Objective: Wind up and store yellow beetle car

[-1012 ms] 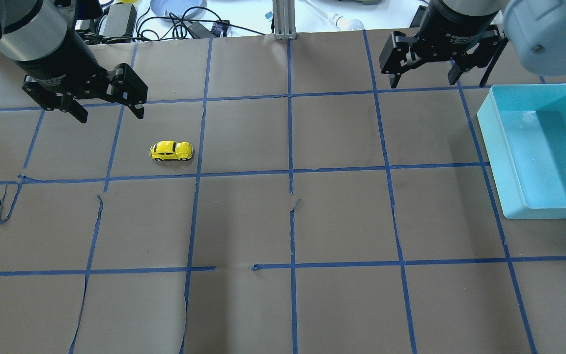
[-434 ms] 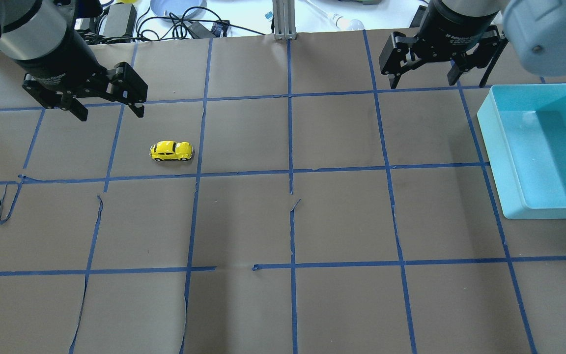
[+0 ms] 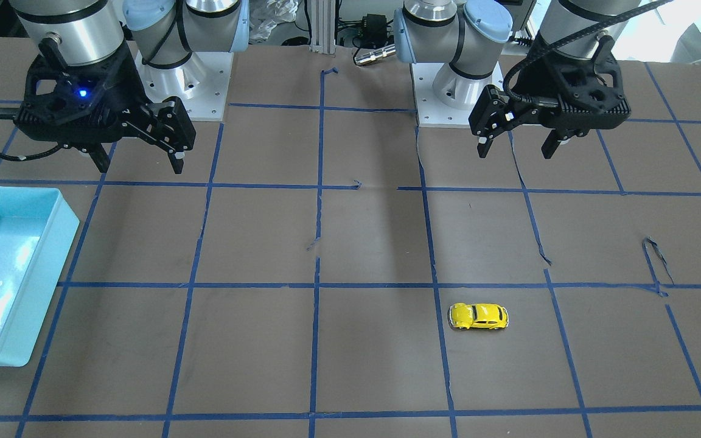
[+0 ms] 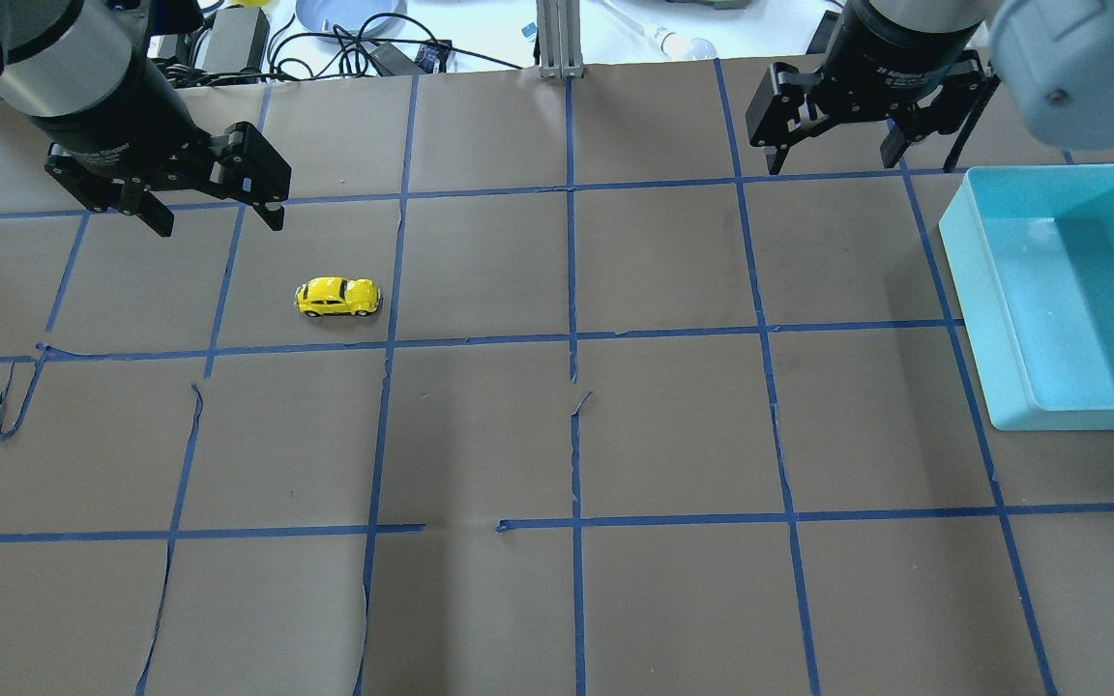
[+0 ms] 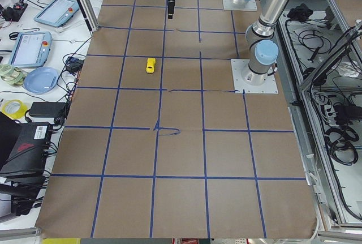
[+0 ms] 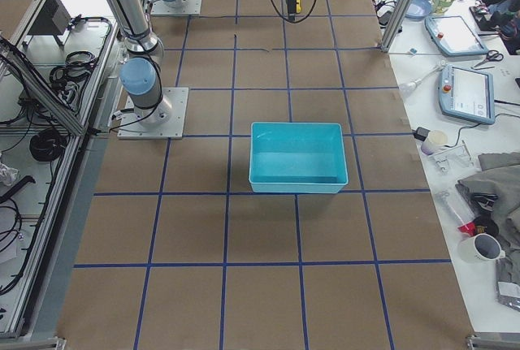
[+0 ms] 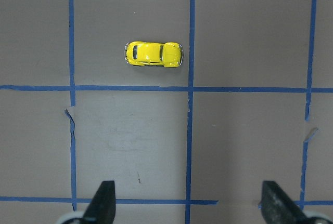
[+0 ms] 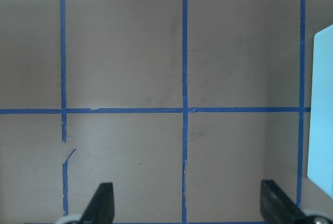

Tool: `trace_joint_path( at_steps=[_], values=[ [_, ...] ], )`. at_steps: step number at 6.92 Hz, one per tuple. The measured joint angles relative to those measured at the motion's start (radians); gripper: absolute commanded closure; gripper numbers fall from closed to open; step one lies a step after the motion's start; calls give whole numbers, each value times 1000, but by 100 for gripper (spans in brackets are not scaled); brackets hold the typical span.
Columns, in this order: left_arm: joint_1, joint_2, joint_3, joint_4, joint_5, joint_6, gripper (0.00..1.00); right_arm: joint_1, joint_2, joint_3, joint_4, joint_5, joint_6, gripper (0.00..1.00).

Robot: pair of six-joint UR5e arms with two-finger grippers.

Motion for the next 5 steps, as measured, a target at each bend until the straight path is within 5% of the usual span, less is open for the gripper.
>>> trace_joint_path(
  at_steps=[3, 5],
  values=[
    [2, -5, 0, 11, 1, 27, 1, 0, 0, 0, 0, 0, 0, 0],
    [15, -20, -7, 43, 2, 225, 2, 0, 0, 0, 0, 0, 0, 0]
  ],
)
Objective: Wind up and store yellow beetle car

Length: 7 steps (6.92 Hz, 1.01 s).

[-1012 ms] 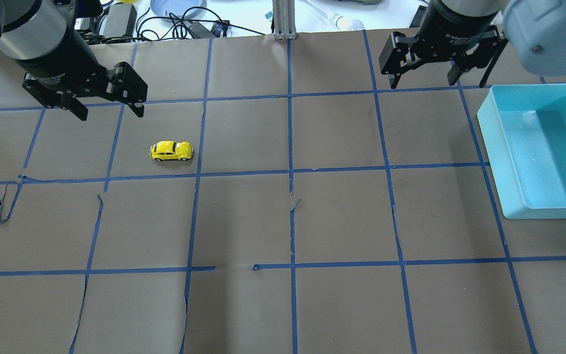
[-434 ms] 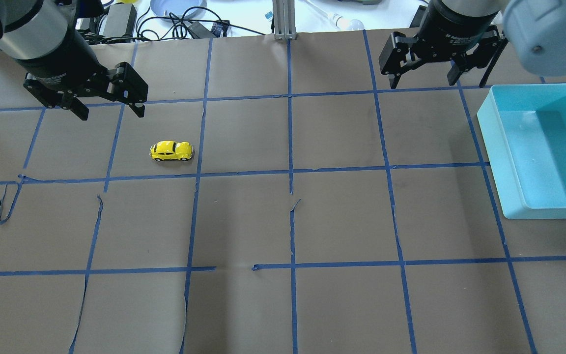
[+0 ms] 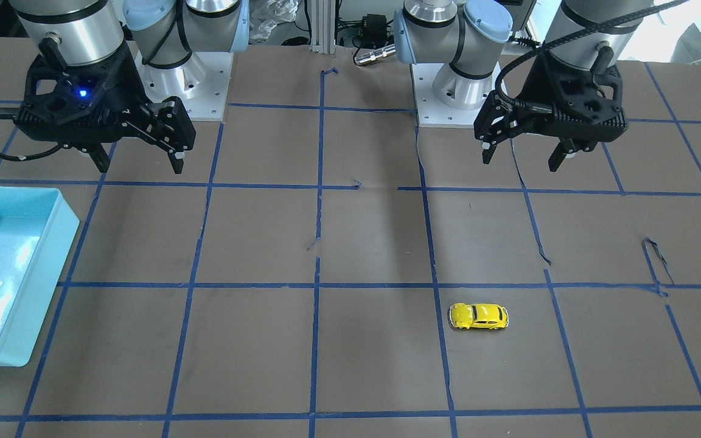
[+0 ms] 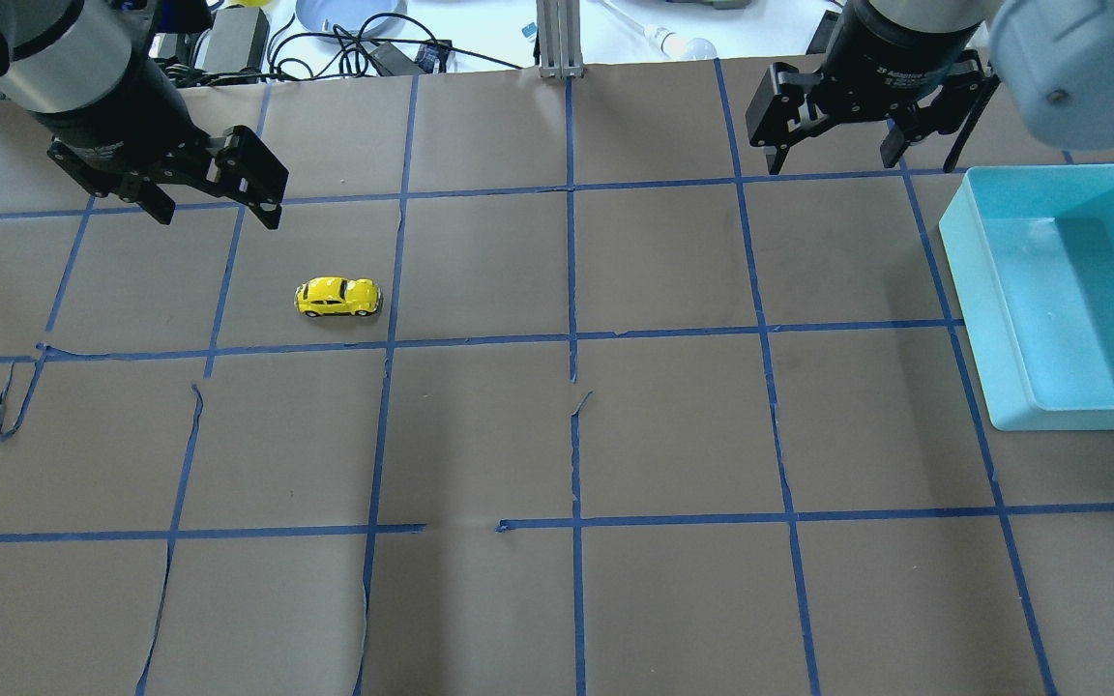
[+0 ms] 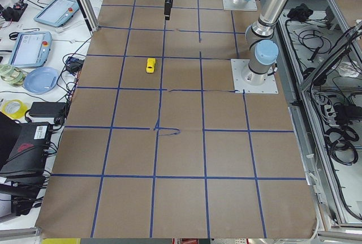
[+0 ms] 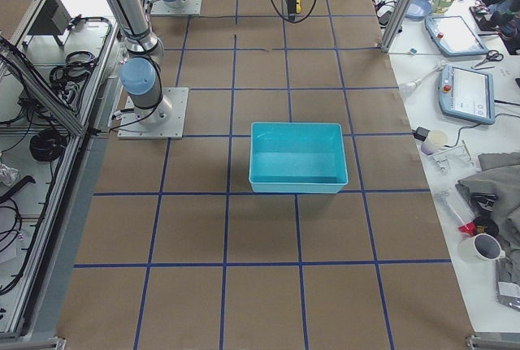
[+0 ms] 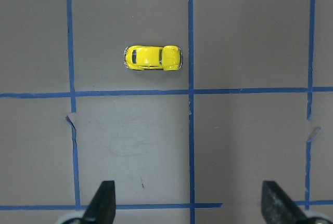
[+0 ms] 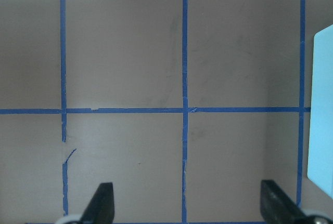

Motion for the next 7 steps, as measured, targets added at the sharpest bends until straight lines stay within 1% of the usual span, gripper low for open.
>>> trace_joint_path(
  at_steps=[1, 3, 5, 7],
  values=[
    [4, -17, -10, 29, 0, 143, 2, 0, 0, 0, 0, 0, 0, 0],
    [7, -86, -25, 90, -2, 391, 5, 0, 0, 0, 0, 0, 0, 0],
    [8, -187, -30, 168, 4, 698, 6, 0, 0, 1, 0, 0, 0, 0],
    [8, -302, -33, 283, 11, 985, 7, 1, 0, 2, 1, 0, 0, 0]
  ],
)
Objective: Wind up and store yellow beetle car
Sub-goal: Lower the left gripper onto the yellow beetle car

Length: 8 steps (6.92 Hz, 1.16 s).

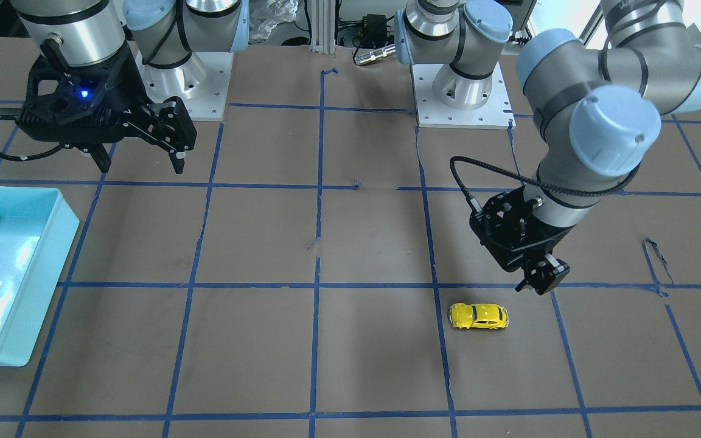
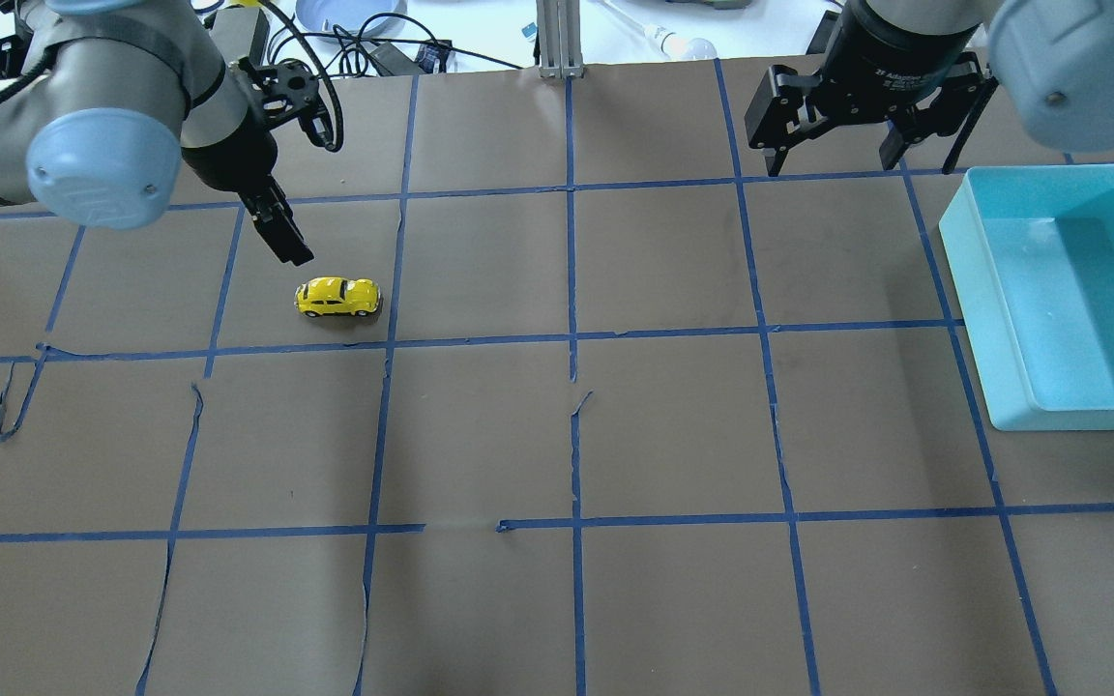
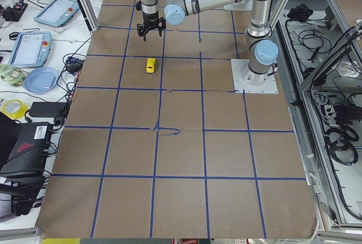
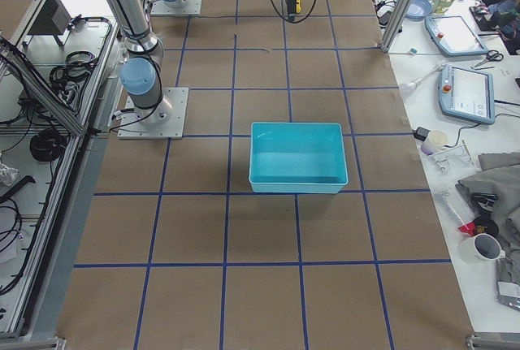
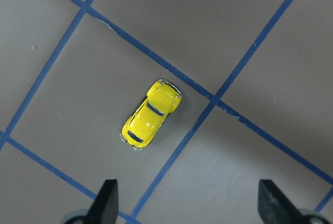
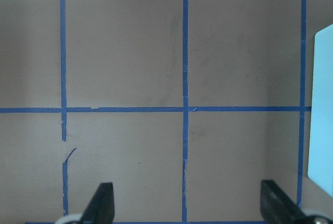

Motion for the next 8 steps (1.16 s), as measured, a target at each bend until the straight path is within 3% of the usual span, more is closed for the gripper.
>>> trace_joint_path(
  at_steps=[3, 8],
  values=[
    [0, -116, -13, 111, 3, 270, 9, 0, 0, 1, 0, 0, 0, 0],
    [6, -202, -76, 233, 3, 390, 9, 0, 0, 1, -1, 1, 0, 0]
  ],
)
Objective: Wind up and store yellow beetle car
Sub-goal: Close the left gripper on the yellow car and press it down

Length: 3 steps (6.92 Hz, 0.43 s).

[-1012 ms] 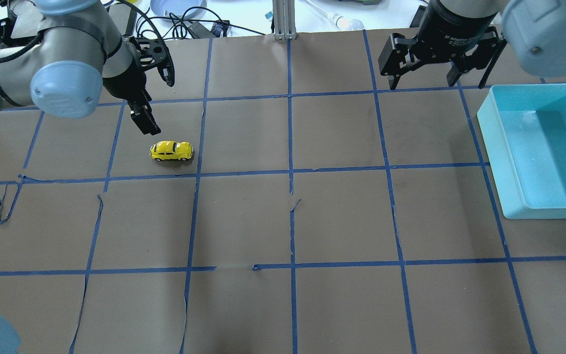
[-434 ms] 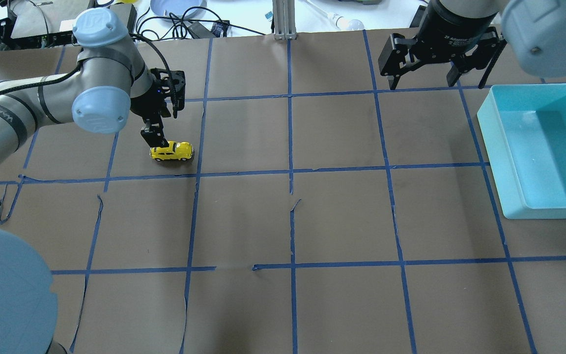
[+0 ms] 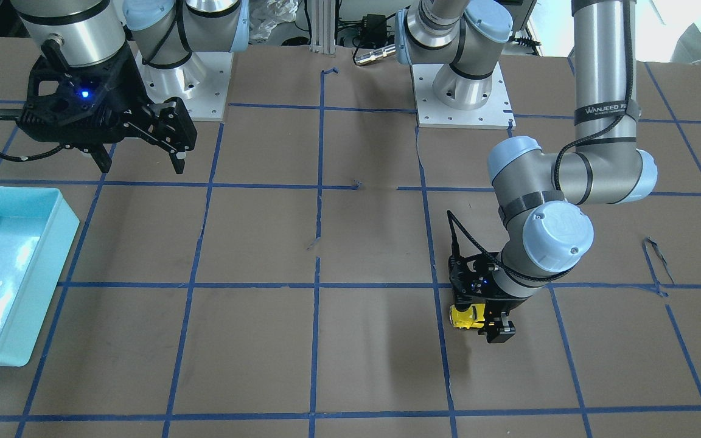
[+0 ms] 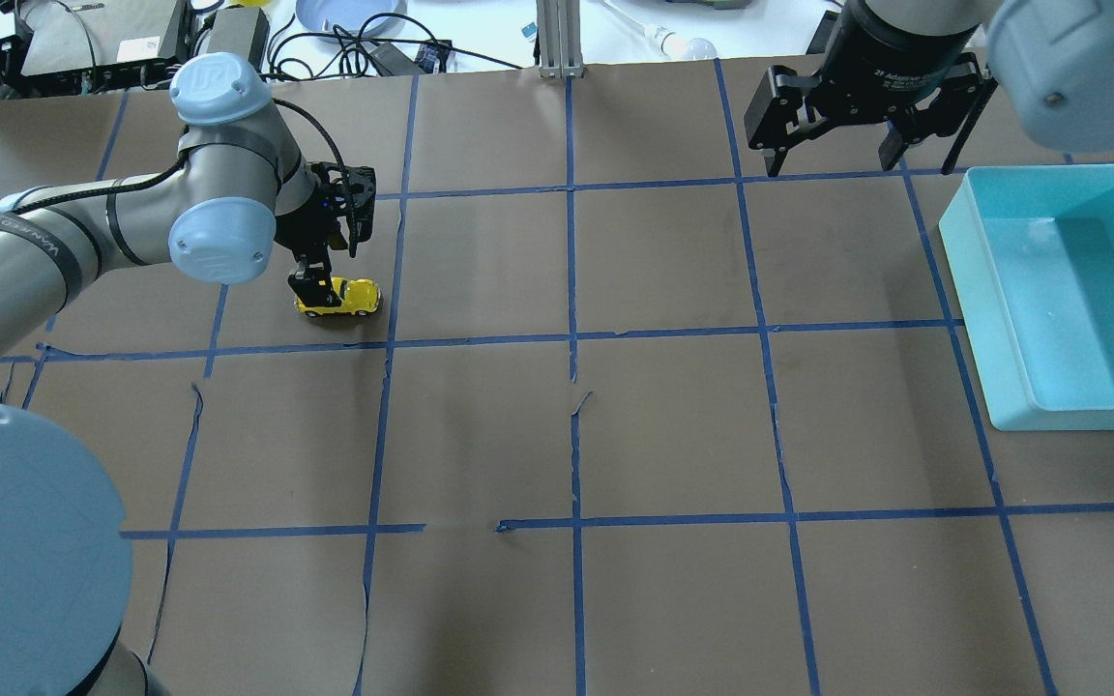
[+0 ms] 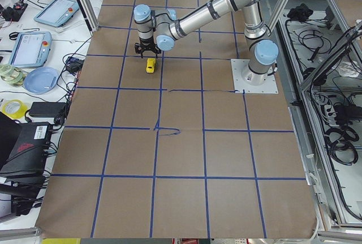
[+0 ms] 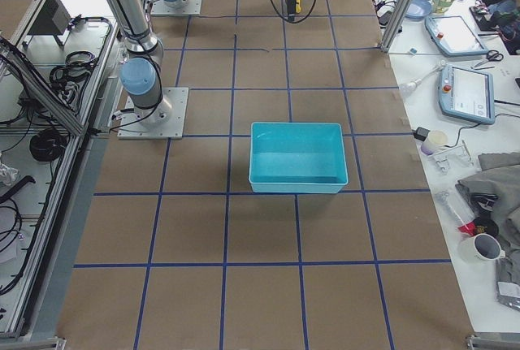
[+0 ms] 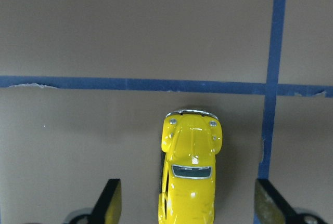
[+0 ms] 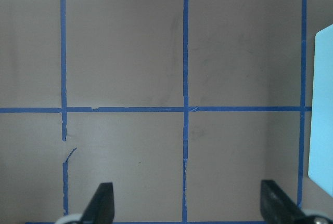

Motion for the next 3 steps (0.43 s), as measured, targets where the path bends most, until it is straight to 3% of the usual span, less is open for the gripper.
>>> trace_joint_path(
  at_steps=[3],
  values=[
    [30, -22, -21, 40, -1, 15, 10, 0, 0, 0, 0, 0, 0, 0]
  ],
)
